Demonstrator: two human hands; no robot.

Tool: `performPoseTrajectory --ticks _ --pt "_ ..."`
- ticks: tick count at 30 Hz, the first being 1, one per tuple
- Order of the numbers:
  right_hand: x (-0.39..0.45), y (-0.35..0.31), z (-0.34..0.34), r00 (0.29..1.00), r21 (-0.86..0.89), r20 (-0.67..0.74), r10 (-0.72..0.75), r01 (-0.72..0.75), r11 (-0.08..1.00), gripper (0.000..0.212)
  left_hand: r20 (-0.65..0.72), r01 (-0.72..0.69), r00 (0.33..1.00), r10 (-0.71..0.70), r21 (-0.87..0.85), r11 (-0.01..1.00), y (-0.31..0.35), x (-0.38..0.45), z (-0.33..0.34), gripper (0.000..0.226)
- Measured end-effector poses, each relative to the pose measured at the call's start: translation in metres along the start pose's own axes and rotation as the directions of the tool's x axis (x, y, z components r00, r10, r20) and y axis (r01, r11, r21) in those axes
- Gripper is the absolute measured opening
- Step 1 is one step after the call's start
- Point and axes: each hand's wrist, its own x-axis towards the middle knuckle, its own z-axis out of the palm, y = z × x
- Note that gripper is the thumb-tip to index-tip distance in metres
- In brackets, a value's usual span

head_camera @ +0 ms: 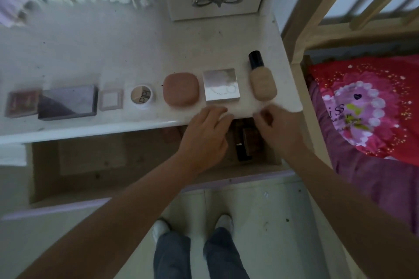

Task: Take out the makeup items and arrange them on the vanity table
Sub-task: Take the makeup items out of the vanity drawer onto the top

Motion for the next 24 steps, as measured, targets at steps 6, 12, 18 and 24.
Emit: performPoseTrajectory --ticks 6,12,18,24 --pt "-0.012 0.004 0.054 0.831 -0.451 0.410 0.375 -0.172 0.876 0.045 0.331 0.267 0.902 -0.278 0.079 0.961 -0.007 -0.056 0.035 0.048" --pt "-0.022 0.003 0.055 0.892 -0.433 0.306 0.332 -0.181 0.883 0.017 0.391 0.414 0.819 -0.420 0.102 0.904 -0.014 -0.067 0.050 0.040" --pt "-0.050 0.015 0.008 0.966 -0.409 0.125 0.227 -0.159 0.898 0.020 0.533 0.119 0.824 -0.193 0.170 0.978 -0.004 -0.024 0.068 0.041" --pt "-0.066 0.034 -0.014 0.988 -0.205 0.105 0.110 -0.086 0.975 0.019 0.462 -0.403 0.861 0.212 0.367 0.838 0.010 0.013 0.088 0.029"
